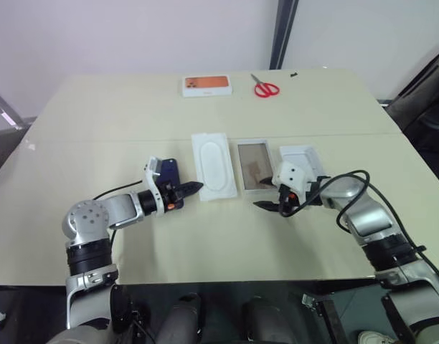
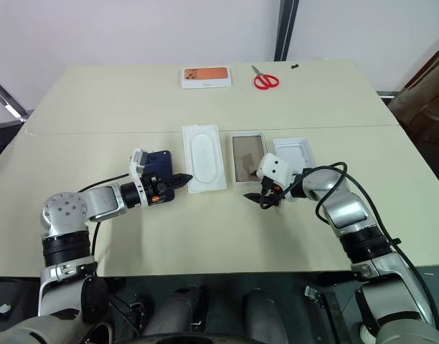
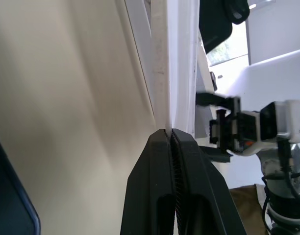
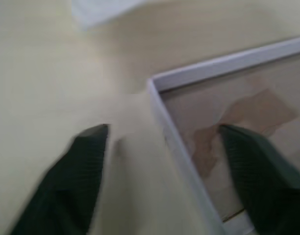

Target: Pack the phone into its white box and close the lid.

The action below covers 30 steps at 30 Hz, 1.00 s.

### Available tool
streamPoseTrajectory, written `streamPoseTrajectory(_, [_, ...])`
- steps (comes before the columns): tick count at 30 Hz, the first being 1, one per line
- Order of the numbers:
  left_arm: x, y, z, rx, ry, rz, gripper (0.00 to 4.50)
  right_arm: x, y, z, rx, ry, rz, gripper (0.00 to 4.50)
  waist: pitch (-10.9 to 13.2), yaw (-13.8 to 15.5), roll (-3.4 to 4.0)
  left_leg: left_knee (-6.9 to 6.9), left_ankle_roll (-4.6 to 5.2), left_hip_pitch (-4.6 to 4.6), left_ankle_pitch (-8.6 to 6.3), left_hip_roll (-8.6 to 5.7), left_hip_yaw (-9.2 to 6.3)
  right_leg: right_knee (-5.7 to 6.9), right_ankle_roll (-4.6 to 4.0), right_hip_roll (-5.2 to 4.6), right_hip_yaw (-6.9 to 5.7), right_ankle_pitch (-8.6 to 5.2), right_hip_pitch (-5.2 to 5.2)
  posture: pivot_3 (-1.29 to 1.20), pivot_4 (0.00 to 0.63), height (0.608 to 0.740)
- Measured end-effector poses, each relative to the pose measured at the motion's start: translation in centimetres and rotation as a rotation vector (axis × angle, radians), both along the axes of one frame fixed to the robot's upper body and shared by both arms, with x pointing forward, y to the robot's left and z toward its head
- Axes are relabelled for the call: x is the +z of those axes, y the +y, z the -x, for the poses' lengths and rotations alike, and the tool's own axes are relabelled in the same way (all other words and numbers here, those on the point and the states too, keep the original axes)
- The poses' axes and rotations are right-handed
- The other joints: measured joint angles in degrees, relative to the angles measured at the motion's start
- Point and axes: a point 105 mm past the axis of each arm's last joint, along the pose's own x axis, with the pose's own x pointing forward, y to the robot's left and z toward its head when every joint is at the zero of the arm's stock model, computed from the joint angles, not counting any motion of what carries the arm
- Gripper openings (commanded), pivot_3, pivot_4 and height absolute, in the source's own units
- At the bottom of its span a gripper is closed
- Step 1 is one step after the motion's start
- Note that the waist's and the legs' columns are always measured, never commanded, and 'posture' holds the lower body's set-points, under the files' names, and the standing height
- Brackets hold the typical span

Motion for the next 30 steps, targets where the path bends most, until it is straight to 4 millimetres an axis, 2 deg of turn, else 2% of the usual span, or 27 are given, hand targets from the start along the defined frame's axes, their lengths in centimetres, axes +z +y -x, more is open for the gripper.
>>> streamPoseTrajectory(2, [0.2, 0.1, 0.0, 0.005, -0.002, 0.02, 0.0, -0.2, -0.1, -0.4, 0.023, -0.015, 0.035, 1.0, 0.0, 0.0, 0.0, 0.0, 0.0, 0.0, 0.0, 0.0, 0.0, 0.0, 0.0, 0.0, -0.01, 0.0, -0.01, 0.0, 0.15, 0.734])
streamPoseTrajectory(3, [0.2, 0.0, 0.0, 0.006, -0.002, 0.022, 0.0, -0.3, -0.2, -0.4, 0.025, -0.017, 0.045, 0.65, 0.0, 0.0, 0.0, 0.0, 0.0, 0.0, 0.0, 0.0, 0.0, 0.0, 0.0, 0.0, 0.0, 0.0, -0.01, 0.0, 0.15, 0.734])
streamPoseTrajectory(4, [0.3, 0.1, 0.0, 0.011, -0.001, 0.024, 0.0, -0.4, -0.3, -0.5, 0.029, -0.021, 0.049, 0.11, 0.0, 0.0, 0.0, 0.0, 0.0, 0.0, 0.0, 0.0, 0.0, 0.0, 0.0, 0.0, -0.01, 0.0, -0.01, 0.0, 0.15, 0.734])
streamPoseTrajectory(9, [0.6, 0.2, -0.1, 0.022, -0.002, 0.034, 0.0, -0.4, 1.0, 0.3, 0.095, -0.004, 0.024, 0.04, 0.0, -0.1, 0.0, 0.0, -0.02, -0.02, 0.01, 0.01, -0.01, 0.01, 0.0, 0.01, 0.0, 0.0, -0.04, 0.0, 0.15, 0.734])
streamPoseTrajectory(16, [2.6, 0.0, -0.6, 0.018, -0.05, 0.081, 0.0, 0.5, 5.4, 4.4, 0.26, 0.015, -0.06, 0.04, 0.0, 0.0, -0.01, 0.05, -0.03, -0.1, 0.01, 0.0, -0.07, 0.0, 0.01, 0.0, -0.03, 0.0, -0.07, 0.0, 0.15, 0.734])
streamPoseTrajectory(21, [2.3, -0.3, -0.4, 0.005, -0.034, 0.067, 0.0, -0.2, 6.0, 5.2, 0.236, 0.033, -0.073, 0.04, 0.0, 0.0, -0.01, 0.04, -0.04, -0.09, 0.01, 0.0, -0.07, 0.01, 0.0, 0.0, -0.03, 0.0, -0.08, 0.0, 0.15, 0.734])
streamPoseTrajectory(24, [2.0, -0.4, -0.3, -0.001, -0.025, 0.06, 0.0, -0.4, 6.1, 5.6, 0.247, 0.034, -0.07, 0.83, 0.0, 0.0, -0.01, 0.04, -0.04, -0.09, 0.01, -0.01, -0.07, 0.01, 0.0, 0.0, -0.03, 0.0, -0.09, 0.0, 0.15, 0.734])
streamPoseTrajectory(28, [1.4, -0.7, 0.1, -0.018, -0.009, 0.035, 0.0, -0.2, 5.8, 5.7, 0.255, 0.013, -0.055, 2.74, 0.0, 0.0, -0.01, 0.03, -0.04, -0.09, 0.01, 0.0, -0.06, 0.0, 0.0, 0.0, -0.02, 0.0, -0.09, 0.0, 0.15, 0.734])
streamPoseTrajectory(30, [1.0, -0.8, 0.4, -0.039, 0.002, 0.018, 0.0, -0.1, 5.5, 5.6, 0.252, -0.001, -0.048, 2.74, 0.0, 0.1, -0.01, 0.03, -0.04, -0.09, 0.01, -0.01, -0.06, 0.0, 0.0, 0.0, -0.02, 0.0, -0.08, 0.0, 0.15, 0.734])
